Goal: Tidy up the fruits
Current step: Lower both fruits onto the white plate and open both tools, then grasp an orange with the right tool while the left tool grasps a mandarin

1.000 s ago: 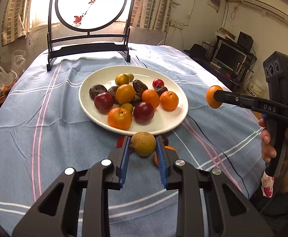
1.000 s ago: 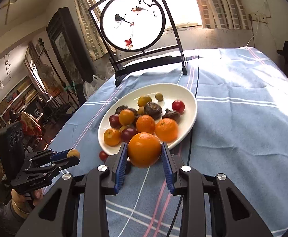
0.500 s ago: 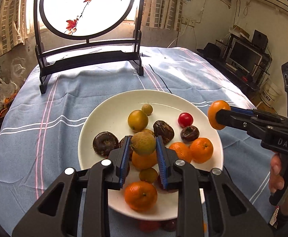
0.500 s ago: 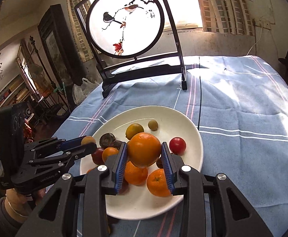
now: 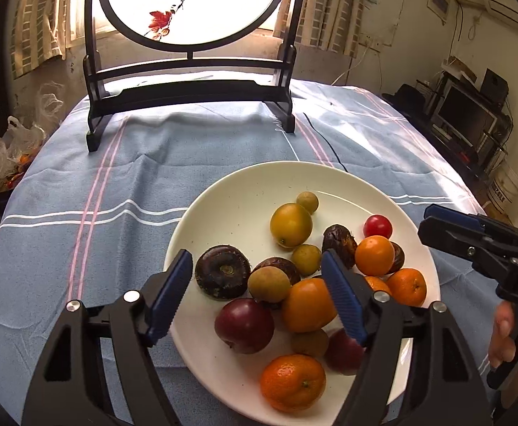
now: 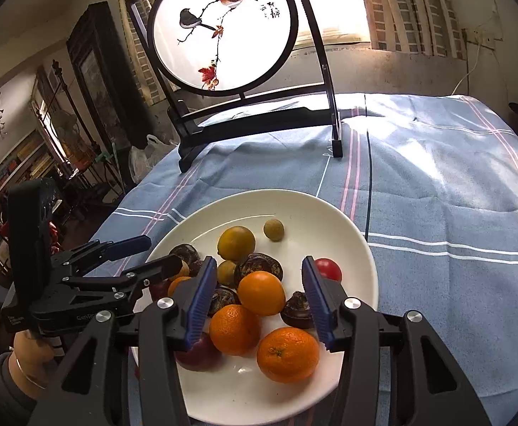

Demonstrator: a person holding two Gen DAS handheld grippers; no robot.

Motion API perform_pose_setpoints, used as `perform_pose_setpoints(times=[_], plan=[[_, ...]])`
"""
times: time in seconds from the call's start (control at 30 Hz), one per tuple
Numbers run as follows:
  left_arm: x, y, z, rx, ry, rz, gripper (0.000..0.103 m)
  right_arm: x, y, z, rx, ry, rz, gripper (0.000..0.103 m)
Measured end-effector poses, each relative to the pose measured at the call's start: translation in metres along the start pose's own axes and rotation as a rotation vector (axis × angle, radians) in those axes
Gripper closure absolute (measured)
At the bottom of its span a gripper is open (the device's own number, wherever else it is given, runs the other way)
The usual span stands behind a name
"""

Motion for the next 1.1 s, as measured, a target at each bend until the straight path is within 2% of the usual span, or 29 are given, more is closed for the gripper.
perform_pose_setpoints(times=[0.1, 0.2, 0.33, 0.5, 0.73, 1.1], plan=[[-0.005, -0.002, -0.014, 0.039, 0.033, 0.024, 0.028, -0.009, -0.005, -0.010, 0.014, 0.005, 0.006, 0.053], [-0.014, -0.002, -0.032, 0.110, 0.083, 0.061, 0.014, -0.022, -0.013, -0.023, 0.019, 0.006, -0.004, 0.053], [-0.028, -0.001, -0.054, 0.121, 0.117, 0.072, 0.009, -0.045, -0.024, -0.035, 0.025, -0.009, -0.005, 0.053], [-0.053, 0.000, -0.078, 0.109, 0.129, 0.085, 0.007, -0.078, -0.043, -0.047, 0.042, -0.029, -0.025, 0.051], [-0.088, -0.008, -0.088, 0.165, 0.114, 0.119, 0.007, -0.126, -0.081, -0.039, 0.040, -0.123, -0.135, 0.048], [-0.106, -0.034, -0.099, 0.192, 0.100, 0.064, 0.007, -0.139, -0.095, -0.003, 0.017, -0.201, -0.142, 0.048]])
Point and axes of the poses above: each gripper's, at about its wrist camera, not at the fingertips, and z roughly the way its jaws point, y to its right, x to its top, the point moved 6 cm from there along z, roughly the way its jaws point, and after that the axes turned 13 degrees about x, right-handed, at the moved point
